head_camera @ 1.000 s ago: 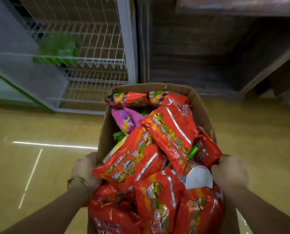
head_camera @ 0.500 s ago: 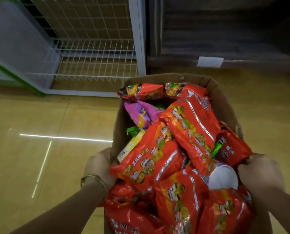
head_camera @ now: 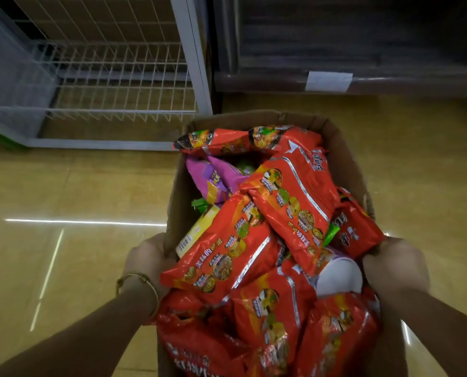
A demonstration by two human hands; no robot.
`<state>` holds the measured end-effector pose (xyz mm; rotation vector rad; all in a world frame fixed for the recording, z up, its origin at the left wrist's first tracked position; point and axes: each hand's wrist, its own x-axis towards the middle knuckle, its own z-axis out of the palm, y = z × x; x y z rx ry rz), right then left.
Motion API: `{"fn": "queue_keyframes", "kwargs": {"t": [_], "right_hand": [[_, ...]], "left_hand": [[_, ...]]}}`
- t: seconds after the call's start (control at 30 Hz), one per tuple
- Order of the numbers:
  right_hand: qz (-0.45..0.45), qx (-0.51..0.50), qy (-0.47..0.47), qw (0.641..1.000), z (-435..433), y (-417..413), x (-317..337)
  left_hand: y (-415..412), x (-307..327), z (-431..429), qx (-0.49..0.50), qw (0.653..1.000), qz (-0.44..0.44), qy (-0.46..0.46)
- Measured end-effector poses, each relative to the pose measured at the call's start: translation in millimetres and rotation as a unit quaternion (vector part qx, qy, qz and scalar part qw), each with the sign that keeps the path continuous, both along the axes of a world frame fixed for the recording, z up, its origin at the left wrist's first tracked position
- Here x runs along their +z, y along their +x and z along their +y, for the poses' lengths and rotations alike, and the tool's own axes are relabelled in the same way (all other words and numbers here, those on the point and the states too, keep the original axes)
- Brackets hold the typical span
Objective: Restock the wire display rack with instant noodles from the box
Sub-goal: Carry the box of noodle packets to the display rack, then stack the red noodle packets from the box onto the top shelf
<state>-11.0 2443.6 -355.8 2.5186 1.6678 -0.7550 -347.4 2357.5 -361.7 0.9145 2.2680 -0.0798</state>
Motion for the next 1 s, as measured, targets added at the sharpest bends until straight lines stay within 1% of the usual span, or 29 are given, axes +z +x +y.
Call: {"fn": "queue_keyframes", "kwargs": {"t": [0.03,0.13,0.27,0.4,0.5,0.57,0.63,0.7,0.77,0.83,0.87,1.0], "right_hand": [[-0.004,0.001,-0.004,1.0,1,-2,-3],[-0.011,0.015,-0.019,1.0,0,-2,-6],[-0.009,0.025,-0.029,0.999,-3,-1,3],[-0.004,0.027,-0.04,0.999,-11,-7,11],[0.02,0.017,-0.04,0.999,-20,-16,20],[0.03,0.019,-0.036,0.999,-26,-20,28],[0.039,0.033,-0.036,0.998,-32,-22,35],[0.043,0.054,-0.046,0.997,-38,-23,42],[0.048,0.075,-0.053,0.995,-42,-24,49],[0.062,0.08,-0.059,0.993,-46,-28,55],[0.073,0.083,-0.06,0.992,-48,-31,58],[0.124,0.093,-0.055,0.986,-53,-50,73]], "left_hand": [[2,-1,1,-0.001,1.0,0.0,-0.001],[4,1,0,-0.001,0.999,0.023,0.038],[4,20,-1,0.002,0.998,0.023,0.051],[8,35,-2,0.031,0.995,0.022,0.09],[15,47,-5,0.057,0.99,0.011,0.129],[24,58,-8,0.061,0.985,-0.009,0.162],[33,68,-12,0.078,0.976,-0.047,0.199],[40,74,-16,0.124,0.961,-0.101,0.225],[45,81,-19,0.191,0.935,-0.17,0.246],[49,87,-21,0.233,0.917,-0.211,0.244],[51,92,-21,0.24,0.915,-0.222,0.236],[53,103,-29,0.216,0.921,-0.255,0.201]]}}
